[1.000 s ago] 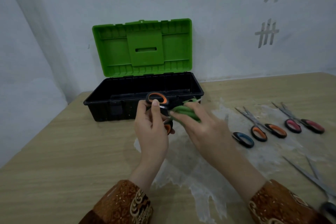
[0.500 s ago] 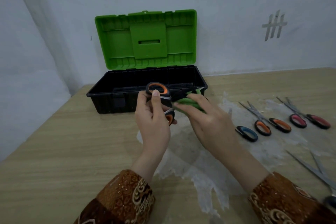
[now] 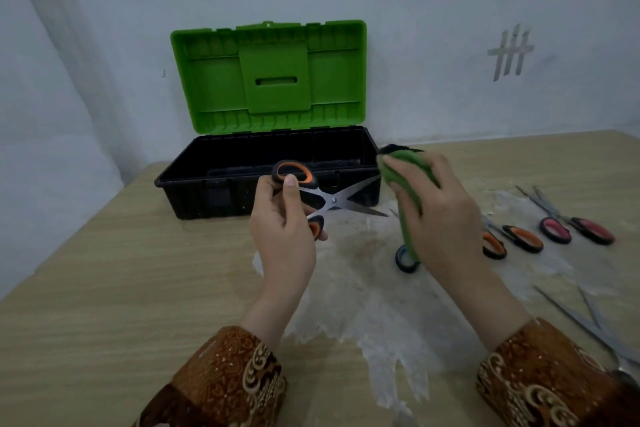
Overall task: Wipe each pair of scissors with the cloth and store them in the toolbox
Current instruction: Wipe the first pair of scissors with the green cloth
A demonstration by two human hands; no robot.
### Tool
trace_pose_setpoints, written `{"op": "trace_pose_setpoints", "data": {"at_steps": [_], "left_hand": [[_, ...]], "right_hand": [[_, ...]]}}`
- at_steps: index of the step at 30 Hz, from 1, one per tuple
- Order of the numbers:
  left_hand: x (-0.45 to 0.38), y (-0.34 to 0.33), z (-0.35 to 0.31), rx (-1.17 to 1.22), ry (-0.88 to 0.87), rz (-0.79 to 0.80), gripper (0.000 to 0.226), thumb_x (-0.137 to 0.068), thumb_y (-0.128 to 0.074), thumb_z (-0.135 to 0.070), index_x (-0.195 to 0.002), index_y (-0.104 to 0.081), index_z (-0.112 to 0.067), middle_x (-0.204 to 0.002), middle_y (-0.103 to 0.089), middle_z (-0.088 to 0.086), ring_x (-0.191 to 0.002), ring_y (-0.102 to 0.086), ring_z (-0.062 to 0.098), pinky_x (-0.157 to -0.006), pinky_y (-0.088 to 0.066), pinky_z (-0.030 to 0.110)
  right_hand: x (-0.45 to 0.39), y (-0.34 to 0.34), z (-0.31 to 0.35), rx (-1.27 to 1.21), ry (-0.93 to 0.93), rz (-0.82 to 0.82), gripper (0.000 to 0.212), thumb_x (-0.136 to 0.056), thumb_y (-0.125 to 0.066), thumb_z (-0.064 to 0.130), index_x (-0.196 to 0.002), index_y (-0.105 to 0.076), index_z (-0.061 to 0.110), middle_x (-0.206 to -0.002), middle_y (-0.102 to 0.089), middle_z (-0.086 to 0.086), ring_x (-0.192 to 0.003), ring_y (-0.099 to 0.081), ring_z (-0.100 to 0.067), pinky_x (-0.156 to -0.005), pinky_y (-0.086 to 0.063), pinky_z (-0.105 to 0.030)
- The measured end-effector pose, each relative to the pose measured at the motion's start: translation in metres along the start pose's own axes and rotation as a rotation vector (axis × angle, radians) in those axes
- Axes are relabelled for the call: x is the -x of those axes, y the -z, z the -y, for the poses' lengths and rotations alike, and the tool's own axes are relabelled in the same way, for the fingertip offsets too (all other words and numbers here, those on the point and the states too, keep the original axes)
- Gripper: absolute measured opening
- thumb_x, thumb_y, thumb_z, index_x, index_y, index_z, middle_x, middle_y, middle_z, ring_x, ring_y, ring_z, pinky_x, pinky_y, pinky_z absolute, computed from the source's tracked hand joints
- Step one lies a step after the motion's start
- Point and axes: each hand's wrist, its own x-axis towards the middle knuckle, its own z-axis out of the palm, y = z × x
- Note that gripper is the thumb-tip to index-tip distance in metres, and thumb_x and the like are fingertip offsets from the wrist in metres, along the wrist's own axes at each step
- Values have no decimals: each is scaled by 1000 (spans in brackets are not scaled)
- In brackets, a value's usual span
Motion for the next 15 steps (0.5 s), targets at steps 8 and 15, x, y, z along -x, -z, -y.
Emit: {"op": "trace_pose_setpoints", "data": {"at_steps": [8, 15], "left_hand": [[-10, 6, 8, 2, 68, -93, 23, -103, -43, -26, -86, -52, -13, -51, -52, -4, -49, -56, 23, -46, -54, 46], [-7, 1, 3, 58, 55, -81, 24, -104, -41, -24, -90, -51, -7, -54, -49, 2, -44, -53, 27, -39, -47, 26]], "right_hand": [[17, -17, 38, -54, 316, 266, 26, -92, -58, 16, -116, -68, 22, -111, -63, -7, -87, -63, -24, -57, -54, -36], [12, -9, 31, 49, 199, 121, 28, -92, -58, 14, -117, -68, 20, -111, -63, -9, -83, -63, -26, -51, -53, -33]]}}
